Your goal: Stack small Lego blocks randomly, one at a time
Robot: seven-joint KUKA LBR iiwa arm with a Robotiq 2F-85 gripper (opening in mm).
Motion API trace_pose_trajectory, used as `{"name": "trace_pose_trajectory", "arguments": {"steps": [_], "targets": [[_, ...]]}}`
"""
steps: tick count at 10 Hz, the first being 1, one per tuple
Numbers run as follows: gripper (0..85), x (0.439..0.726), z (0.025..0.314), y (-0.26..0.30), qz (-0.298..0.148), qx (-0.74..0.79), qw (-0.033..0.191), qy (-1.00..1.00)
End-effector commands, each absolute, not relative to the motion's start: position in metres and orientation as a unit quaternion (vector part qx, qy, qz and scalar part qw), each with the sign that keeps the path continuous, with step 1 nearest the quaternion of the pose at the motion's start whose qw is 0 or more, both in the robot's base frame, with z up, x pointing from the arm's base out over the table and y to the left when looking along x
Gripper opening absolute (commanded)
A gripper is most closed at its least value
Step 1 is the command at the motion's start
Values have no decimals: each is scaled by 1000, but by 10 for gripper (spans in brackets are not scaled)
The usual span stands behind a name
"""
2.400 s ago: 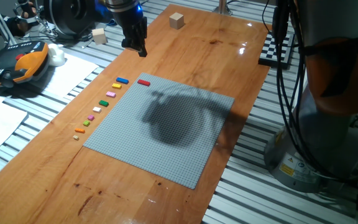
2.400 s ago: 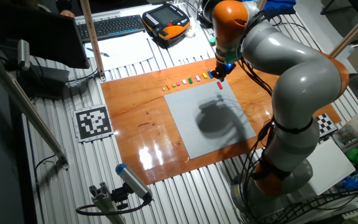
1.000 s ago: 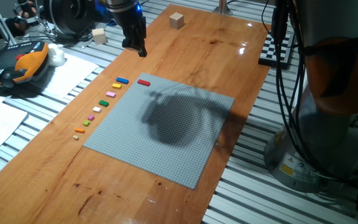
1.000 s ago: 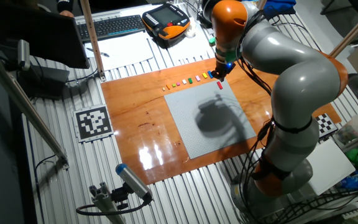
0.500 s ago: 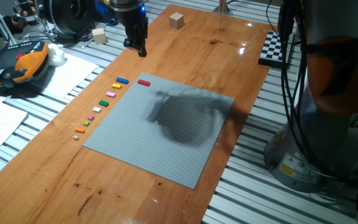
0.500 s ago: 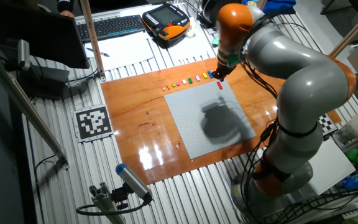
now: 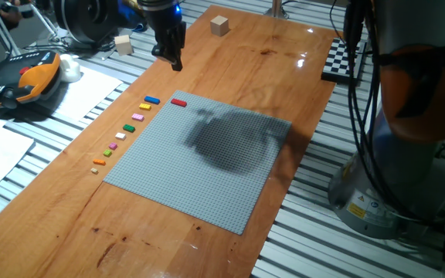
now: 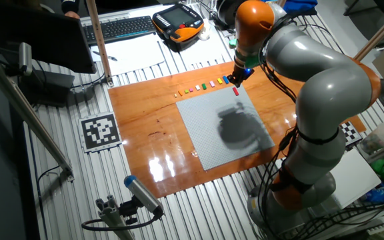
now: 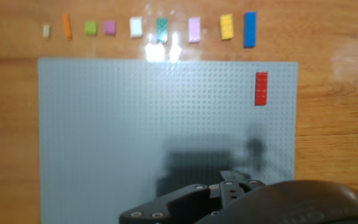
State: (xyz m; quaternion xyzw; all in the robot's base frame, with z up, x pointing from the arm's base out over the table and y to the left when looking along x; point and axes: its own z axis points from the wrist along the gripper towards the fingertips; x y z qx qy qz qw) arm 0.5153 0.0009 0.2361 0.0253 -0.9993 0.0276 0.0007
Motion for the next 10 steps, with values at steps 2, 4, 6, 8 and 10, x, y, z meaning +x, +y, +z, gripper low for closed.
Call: {"name": "trace_pose_trajectory", "arguments": {"steps": [2,4,6,8,10], "targets": [[0,515,236,1,43,21,-6,-999],[0,515,236,1,46,16,-22,-999],[0,515,236,1,44,26,-10,-999],[170,532,233,-3,50,25,-15,-998],[340,574,217,-16,39,28,-16,-999]]}}
